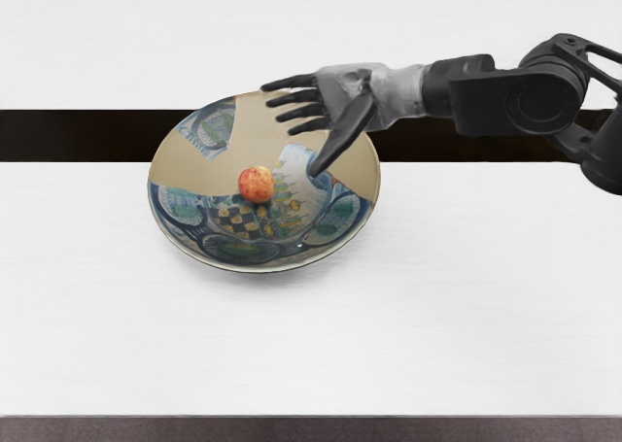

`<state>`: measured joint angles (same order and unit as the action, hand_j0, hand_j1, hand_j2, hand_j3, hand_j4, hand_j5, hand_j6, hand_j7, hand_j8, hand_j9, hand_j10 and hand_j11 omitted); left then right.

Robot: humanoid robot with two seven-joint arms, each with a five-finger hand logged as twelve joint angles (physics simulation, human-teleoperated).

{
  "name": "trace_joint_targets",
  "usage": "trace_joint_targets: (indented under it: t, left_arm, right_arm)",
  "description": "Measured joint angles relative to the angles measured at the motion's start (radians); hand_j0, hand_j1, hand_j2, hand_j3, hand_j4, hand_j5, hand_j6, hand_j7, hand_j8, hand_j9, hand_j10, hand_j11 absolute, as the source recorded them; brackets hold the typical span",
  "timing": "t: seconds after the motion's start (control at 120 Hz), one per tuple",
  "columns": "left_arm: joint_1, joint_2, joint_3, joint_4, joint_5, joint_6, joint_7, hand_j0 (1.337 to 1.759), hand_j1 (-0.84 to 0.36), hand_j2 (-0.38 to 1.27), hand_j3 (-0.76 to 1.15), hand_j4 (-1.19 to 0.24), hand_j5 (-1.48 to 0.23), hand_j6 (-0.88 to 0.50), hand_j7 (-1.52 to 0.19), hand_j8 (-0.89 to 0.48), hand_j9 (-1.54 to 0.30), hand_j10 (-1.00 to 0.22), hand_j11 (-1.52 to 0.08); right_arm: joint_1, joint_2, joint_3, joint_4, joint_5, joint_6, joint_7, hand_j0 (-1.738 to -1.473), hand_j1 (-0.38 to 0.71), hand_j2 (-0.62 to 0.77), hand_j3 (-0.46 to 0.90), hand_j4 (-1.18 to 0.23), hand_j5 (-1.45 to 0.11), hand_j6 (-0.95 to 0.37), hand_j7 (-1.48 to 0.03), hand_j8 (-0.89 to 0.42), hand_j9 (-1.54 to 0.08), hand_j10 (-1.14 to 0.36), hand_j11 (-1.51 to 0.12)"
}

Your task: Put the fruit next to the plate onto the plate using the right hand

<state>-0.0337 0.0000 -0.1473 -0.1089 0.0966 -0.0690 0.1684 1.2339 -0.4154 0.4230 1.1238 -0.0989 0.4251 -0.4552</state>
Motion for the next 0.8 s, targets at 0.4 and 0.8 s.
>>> trace_joint_targets:
  t: [0.4, 0.8]
  left_arm:
    - [0.000, 0.000, 0.000, 0.000, 0.000, 0.000, 0.000, 1.658, 0.06, 0.05, 0.00, -0.24, -0.31, -0.24, -0.31, -0.24, -0.31, -0.24, -0.31]
    - [0.000, 0.000, 0.000, -0.001, 0.000, 0.000, 0.000, 1.658, 0.06, 0.05, 0.00, -0.24, -0.31, -0.24, -0.31, -0.24, -0.31, -0.24, -0.31]
  right_arm:
    - [-0.281, -0.424, 0.076, 0.136, 0.346, 0.182, 0.070, -1.658, -0.29, -0.01, 0.00, -0.05, -0.07, -0.05, -0.07, -0.05, -0.07, -0.05, -0.07]
    - [-0.355, -0.511, 0.073, 0.096, 0.377, 0.186, 0.072, -1.658, -0.30, -0.01, 0.00, -0.04, -0.06, -0.04, -0.06, -0.04, -0.06, -0.04, -0.06]
